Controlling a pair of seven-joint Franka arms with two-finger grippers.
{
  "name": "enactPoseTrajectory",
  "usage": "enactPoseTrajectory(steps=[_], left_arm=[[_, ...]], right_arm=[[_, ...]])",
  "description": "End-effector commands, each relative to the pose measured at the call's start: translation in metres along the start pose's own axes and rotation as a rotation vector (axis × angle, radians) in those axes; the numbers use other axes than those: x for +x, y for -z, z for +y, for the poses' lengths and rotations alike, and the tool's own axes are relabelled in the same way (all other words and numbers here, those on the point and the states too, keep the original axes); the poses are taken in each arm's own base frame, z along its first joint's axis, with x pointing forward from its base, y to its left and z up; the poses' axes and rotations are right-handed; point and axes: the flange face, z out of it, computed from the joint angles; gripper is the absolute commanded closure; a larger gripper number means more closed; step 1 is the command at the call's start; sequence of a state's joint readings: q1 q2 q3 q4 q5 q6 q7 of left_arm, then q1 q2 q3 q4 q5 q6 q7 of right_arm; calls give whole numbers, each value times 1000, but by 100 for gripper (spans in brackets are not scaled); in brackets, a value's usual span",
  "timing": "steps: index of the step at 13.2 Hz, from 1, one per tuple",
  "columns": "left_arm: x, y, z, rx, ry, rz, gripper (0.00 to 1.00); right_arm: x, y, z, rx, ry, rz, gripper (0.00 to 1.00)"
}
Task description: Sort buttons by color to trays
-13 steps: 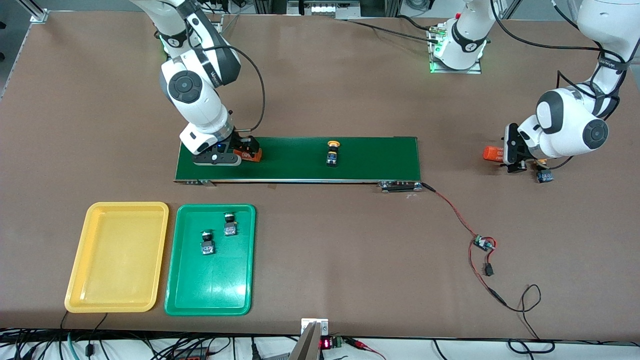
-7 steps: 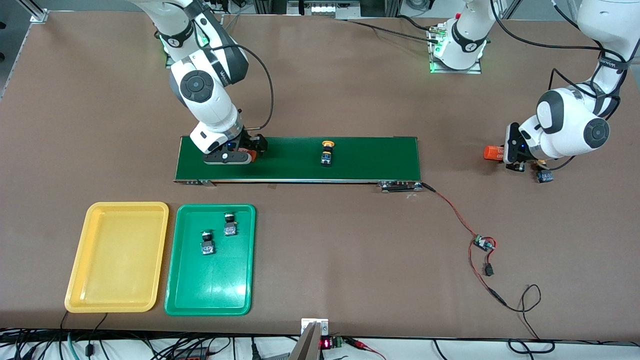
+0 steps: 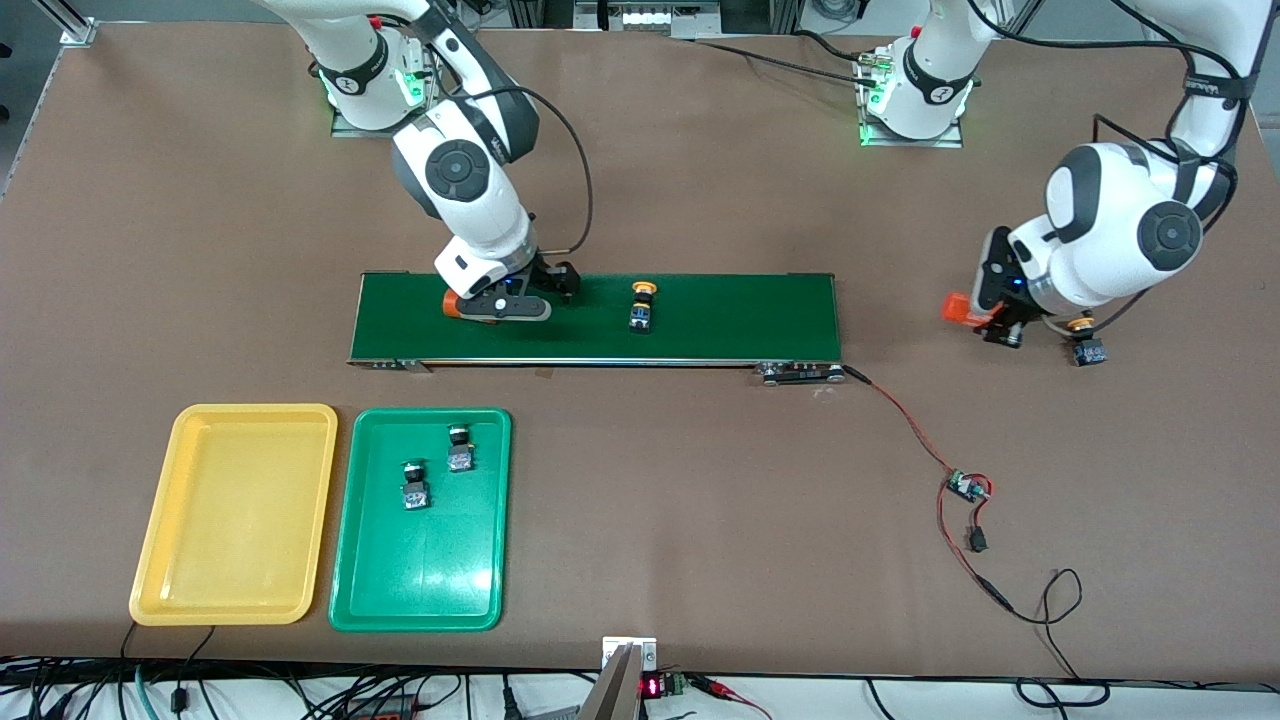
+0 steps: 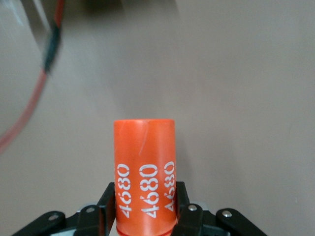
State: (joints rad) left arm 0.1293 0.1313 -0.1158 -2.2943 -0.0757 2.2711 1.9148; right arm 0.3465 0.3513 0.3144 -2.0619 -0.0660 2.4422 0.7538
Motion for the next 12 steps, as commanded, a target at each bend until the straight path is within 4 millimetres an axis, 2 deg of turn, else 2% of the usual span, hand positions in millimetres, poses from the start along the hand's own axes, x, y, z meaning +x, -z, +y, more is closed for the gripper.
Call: enactPoseTrajectory(steps=[1, 3, 9, 10, 12], left_arm=[[42, 6, -17, -6, -19, 57, 100], [80, 3, -24, -13, 28, 67, 100], [197, -15, -42, -50, 169, 96, 100], [222, -16, -43, -55, 187, 99, 100], [237, -21, -52, -48, 206, 101, 100]], right_arm=[[14, -8, -22, 2, 14, 19, 0], [16, -15, -23, -15, 34, 25, 0], [19, -16, -16, -29, 23, 14, 0], [18, -16, -16, -32, 5, 9, 0], [18, -16, -17, -32, -82, 11, 0]])
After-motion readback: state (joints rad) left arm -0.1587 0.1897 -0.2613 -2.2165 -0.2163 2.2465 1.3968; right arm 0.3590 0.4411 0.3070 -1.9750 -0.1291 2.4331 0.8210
